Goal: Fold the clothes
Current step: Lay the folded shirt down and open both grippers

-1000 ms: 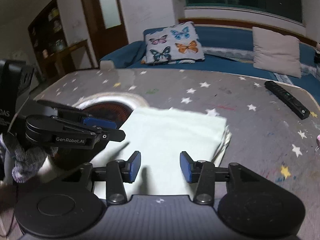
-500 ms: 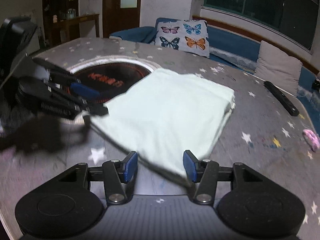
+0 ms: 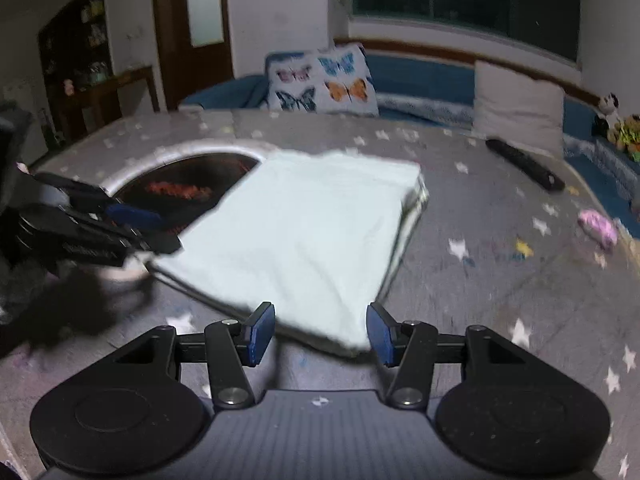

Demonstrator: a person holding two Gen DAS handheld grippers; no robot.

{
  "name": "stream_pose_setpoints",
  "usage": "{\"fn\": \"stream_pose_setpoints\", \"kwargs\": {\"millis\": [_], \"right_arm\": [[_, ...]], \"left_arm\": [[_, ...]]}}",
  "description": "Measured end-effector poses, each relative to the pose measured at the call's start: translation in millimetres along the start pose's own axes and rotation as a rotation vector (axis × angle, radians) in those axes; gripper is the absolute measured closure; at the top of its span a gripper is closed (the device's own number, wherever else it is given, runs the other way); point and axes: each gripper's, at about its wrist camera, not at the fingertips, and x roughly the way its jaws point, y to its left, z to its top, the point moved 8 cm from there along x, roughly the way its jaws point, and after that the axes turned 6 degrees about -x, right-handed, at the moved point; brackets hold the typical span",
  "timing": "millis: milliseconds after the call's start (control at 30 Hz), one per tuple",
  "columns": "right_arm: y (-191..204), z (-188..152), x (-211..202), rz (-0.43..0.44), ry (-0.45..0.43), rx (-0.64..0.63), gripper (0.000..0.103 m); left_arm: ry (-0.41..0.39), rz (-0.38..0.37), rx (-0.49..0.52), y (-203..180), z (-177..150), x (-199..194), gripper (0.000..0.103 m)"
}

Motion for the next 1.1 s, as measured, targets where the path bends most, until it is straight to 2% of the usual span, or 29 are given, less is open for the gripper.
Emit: {"fn": "stream_pose_setpoints", "kwargs": {"millis": [133,400,533,700,867,1100], "right_arm": [[-6,-4,-2,0.010,0.005,0.040,0.051],[-20,28,3,0.024,-0.076,0.161,0.050],[-16,37,19,0.036,-0.079,0.168,0.050],[-21,29,37,0.043,-0.022,0.198,0.050],[-28,44,29,0.023,-0.063,0.195,0.050],[-28,69,50,0.051,-0.096,0.195,0.048]], "left_arm": [[0.003,-0.005,-0.032,2,2,0,0.054],[0.005,-0.010,-0.083,4,8,2,0.053],[0.003,-0.006,-0.091,2,12,5,0.053],[0.008,0.000,-0.095,5,14,9,0.053],[0.001,-0.001,-0.114,9,22,12,0.053],[0.011,-0.001,-0.106,2,23,20,0.037]]}}
